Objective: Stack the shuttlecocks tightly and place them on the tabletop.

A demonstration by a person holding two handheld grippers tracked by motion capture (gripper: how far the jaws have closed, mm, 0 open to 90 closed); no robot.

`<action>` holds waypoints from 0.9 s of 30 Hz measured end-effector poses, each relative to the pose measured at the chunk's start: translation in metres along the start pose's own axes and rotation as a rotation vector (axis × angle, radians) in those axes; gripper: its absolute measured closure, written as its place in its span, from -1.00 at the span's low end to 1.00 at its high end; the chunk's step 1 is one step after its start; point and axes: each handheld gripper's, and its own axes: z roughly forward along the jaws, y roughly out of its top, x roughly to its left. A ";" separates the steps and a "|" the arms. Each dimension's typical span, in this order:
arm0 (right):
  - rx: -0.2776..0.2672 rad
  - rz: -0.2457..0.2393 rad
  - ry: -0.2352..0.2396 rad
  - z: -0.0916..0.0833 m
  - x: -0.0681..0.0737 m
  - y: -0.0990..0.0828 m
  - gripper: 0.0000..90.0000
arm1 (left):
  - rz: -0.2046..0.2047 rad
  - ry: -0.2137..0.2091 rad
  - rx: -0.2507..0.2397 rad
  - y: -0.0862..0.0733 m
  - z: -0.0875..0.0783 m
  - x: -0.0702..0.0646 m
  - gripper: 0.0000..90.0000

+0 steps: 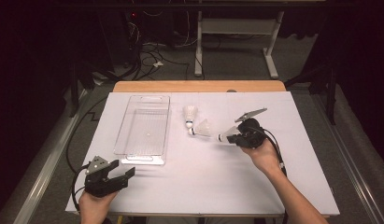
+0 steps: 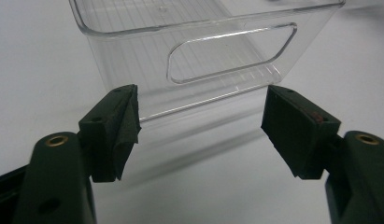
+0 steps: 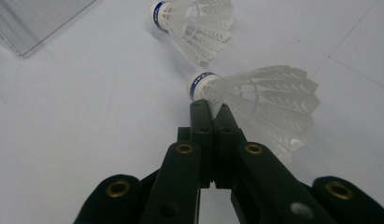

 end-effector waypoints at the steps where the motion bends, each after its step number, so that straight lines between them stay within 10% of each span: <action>1: -0.002 0.007 -0.001 0.001 0.000 0.001 1.00 | 0.000 0.000 -0.001 0.000 0.000 0.000 -0.36; 27: -0.021 0.040 0.005 0.020 -0.006 0.018 1.00 | 0.006 -0.002 0.002 0.001 0.000 0.000 -0.36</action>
